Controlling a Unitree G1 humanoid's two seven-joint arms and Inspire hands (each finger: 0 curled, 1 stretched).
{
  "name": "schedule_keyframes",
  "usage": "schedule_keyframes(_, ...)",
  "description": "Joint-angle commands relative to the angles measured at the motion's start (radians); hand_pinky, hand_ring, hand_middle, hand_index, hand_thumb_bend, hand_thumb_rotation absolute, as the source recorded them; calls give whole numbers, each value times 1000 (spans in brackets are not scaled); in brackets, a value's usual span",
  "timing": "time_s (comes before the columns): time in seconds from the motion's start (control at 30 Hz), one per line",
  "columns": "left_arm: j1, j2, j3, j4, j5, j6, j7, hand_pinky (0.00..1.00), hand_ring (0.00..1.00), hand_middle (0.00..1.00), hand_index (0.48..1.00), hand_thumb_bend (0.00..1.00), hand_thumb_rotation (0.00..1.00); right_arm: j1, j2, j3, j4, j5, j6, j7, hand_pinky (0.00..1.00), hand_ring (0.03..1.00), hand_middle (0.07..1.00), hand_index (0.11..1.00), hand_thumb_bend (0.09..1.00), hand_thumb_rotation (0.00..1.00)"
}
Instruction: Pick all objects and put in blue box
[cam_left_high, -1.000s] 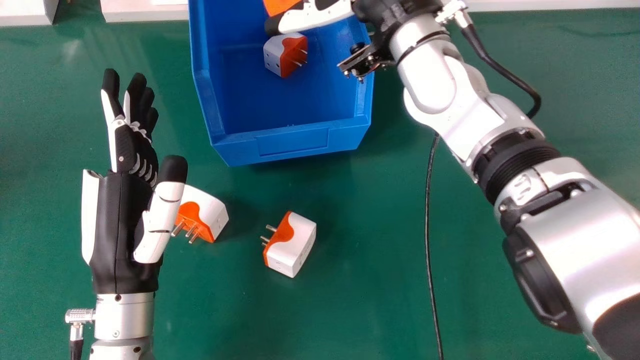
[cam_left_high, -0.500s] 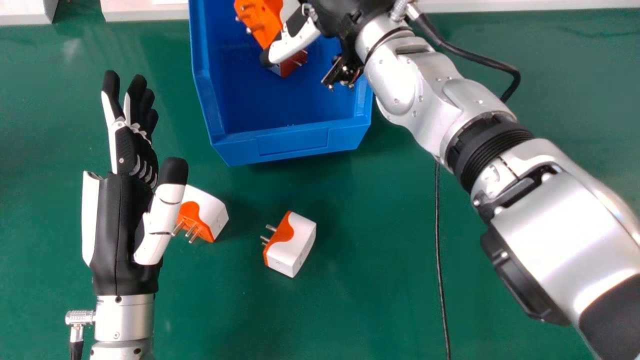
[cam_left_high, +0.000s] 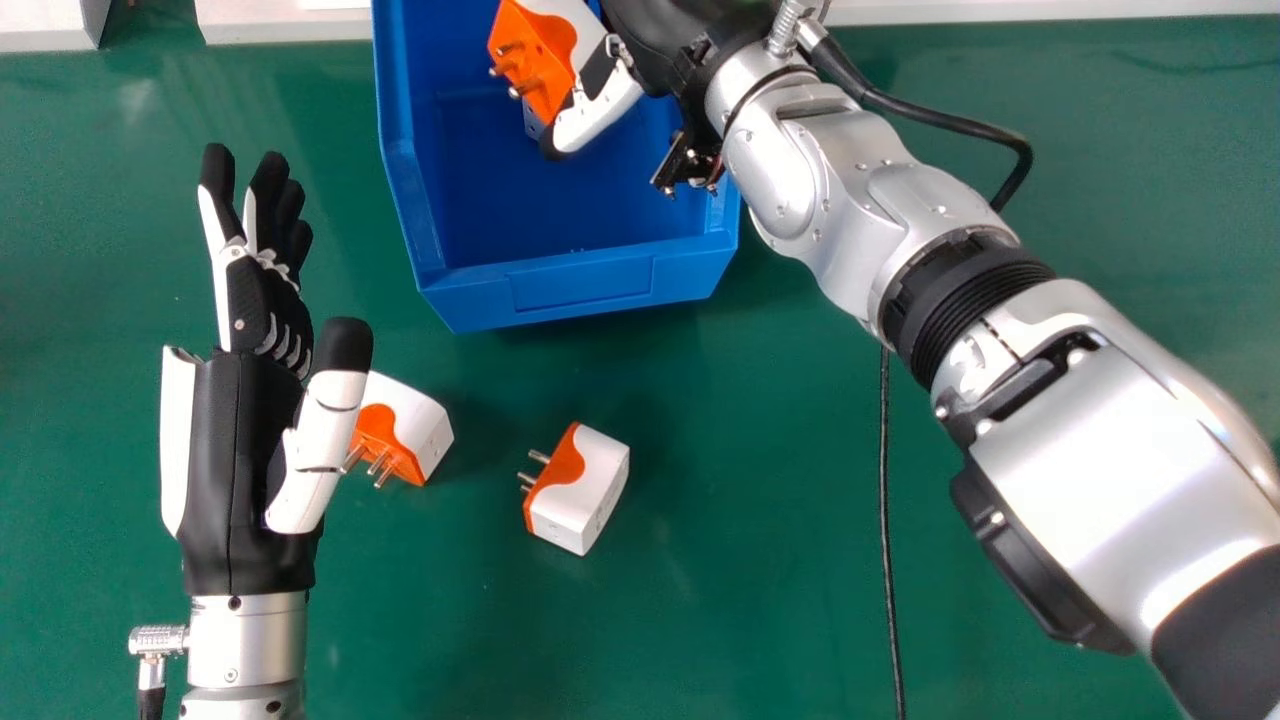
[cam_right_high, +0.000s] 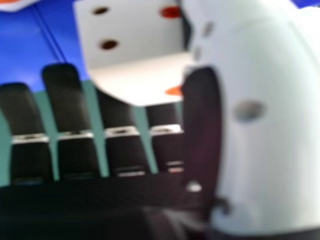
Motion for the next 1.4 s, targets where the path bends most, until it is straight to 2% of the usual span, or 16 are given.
schedule_keyframes(0.0,-1,5,0,-10,-1,-24,-1,1000,1000,1000,999,607,803,-69,1,-43,-9,50,5,50,378,396,483,512,518,0)
schedule_keyframes(0.03,-3,4,0,-8,-2,-26,-2,1000,1000,1000,999,606,803,-70,0,-54,-9,62,7,72,362,387,482,521,516,0)
schedule_keyframes(0.07,-3,5,0,-6,-3,-27,-3,1000,1000,1000,999,606,803,-71,0,-62,-10,70,9,88,377,422,527,565,590,0)
schedule_keyframes(0.1,-4,5,0,-5,-5,-27,-4,1000,1000,1000,999,606,803,-71,-1,-66,-11,74,10,99,377,422,527,565,590,0)
schedule_keyframes(0.13,-4,5,-1,-4,-7,-27,-6,1000,1000,1000,999,604,803,-71,-2,-67,-12,76,11,105,380,444,554,606,652,0)
schedule_keyframes(0.33,-4,6,-1,-5,-18,-24,-15,1000,1000,1000,999,590,802,-64,-6,-73,-13,79,7,112,304,378,505,704,796,20)
schedule_keyframes(0.37,-4,6,-1,-7,-19,-24,-16,1000,1000,1000,999,586,802,-63,-6,-78,-14,84,5,117,338,430,563,732,828,35)
schedule_keyframes(0.47,-3,6,-2,-7,-22,-24,-19,1000,1000,1000,1000,583,802,-63,-7,-86,-15,87,3,124,394,495,613,754,855,49)
schedule_keyframes(0.53,-5,7,-3,-6,-24,-23,-21,1000,1000,1000,1000,576,801,-64,-8,-90,-17,88,1,127,509,629,715,802,910,86)
schedule_keyframes(0.6,-7,7,-4,-4,-24,-21,-23,1000,1000,1000,1000,573,800,-64,-10,-93,-18,87,-1,123,556,684,753,823,929,105)
schedule_keyframes(0.7,-8,6,-5,-1,-26,-22,-27,1000,1000,1000,1000,570,799,-62,-13,-89,-17,82,-2,117,610,741,791,841,955,127)
schedule_keyframes(0.87,-1,6,-4,-9,-32,-26,-37,1000,1000,1000,1000,564,797,-57,-27,-88,-26,82,-24,108,628,760,806,848,968,140)
schedule_keyframes(0.93,4,6,-4,-17,-32,-26,-37,1000,1000,1000,1000,563,797,-46,-43,-97,-38,93,-64,95,631,762,808,849,969,143)
schedule_keyframes(1.17,14,6,-4,-26,-53,-32,-49,1000,1000,1000,999,540,793,141,-166,-195,-168,225,-454,95,652,769,811,831,963,141)
schedule_keyframes(1.3,25,2,1,-39,-51,-37,-43,1000,1000,1000,998,530,794,297,-246,-239,-303,297,-601,148,612,761,809,825,955,153)
schedule_keyframes(1.37,27,3,10,-39,-55,-45,-38,1000,1000,1000,998,538,796,427,-292,-267,-417,358,-666,200,606,759,810,826,953,161)
